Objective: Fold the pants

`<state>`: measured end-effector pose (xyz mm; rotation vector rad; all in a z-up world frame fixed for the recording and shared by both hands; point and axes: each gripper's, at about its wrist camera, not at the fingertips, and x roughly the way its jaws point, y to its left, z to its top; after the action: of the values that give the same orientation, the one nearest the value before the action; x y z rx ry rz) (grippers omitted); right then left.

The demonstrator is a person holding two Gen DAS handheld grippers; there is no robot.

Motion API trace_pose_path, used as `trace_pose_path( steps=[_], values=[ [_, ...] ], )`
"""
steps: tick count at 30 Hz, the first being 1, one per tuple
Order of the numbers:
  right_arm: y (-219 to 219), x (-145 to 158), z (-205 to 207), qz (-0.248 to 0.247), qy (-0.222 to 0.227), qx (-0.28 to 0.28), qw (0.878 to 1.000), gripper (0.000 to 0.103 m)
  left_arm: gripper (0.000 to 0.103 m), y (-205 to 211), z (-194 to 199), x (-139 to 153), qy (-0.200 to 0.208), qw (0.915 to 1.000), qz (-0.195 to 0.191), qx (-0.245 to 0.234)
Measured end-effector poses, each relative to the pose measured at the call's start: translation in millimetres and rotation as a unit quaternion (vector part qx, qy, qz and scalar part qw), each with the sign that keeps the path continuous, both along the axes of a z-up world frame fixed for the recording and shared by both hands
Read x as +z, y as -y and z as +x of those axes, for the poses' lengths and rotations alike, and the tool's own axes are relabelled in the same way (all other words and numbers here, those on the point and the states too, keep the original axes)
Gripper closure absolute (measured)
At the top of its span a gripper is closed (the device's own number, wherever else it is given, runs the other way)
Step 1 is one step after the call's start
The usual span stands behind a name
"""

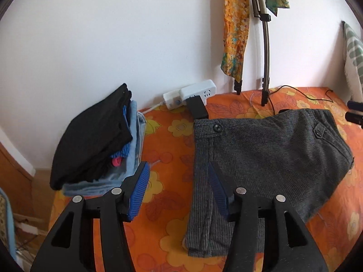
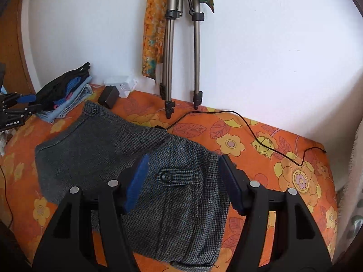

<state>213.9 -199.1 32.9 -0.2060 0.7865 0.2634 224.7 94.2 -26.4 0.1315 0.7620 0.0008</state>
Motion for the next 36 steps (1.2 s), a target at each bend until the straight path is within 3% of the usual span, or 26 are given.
trace_pose_path(
  steps=[3,6,11,14,21,24,31,36],
  values=[
    [-25,-5,-29,0.008,-0.026,0.034,0.999,0.036,0.050,-1,-27,-6,-0.006,0.9996,-0.028,0.000],
    [-59,-11,-61,0.008,-0.050,0.074,0.996,0.036,0.050,6,-48,-16,-0.008,0.9997,-0.022,-0.011],
    [-113,-48,-100,0.014,-0.116,0.119,0.986,0.036,0.051,6,-63,-31,-0.022,0.9987,-0.042,-0.019],
    [-140,-74,-112,-0.009,-0.141,0.138,0.980,0.036,0.051,11,-69,-32,-0.019,0.9993,-0.012,-0.030],
    [-168,-111,-92,0.018,-0.181,0.132,0.974,0.036,0.051,2,-71,-30,-0.013,0.9994,-0.013,-0.030],
    [-177,-115,-81,0.026,-0.182,0.124,0.975,0.039,0.051,-4,-69,-31,-0.018,0.9987,-0.036,-0.032],
    [-159,-87,-53,0.134,-0.163,0.099,0.972,0.044,0.051,4,-73,-41,-0.028,0.9944,-0.053,-0.087],
    [-143,-81,-33,0.205,-0.183,0.072,0.959,0.047,0.051,26,-83,-46,-0.037,0.9861,-0.059,-0.151]
  ],
)
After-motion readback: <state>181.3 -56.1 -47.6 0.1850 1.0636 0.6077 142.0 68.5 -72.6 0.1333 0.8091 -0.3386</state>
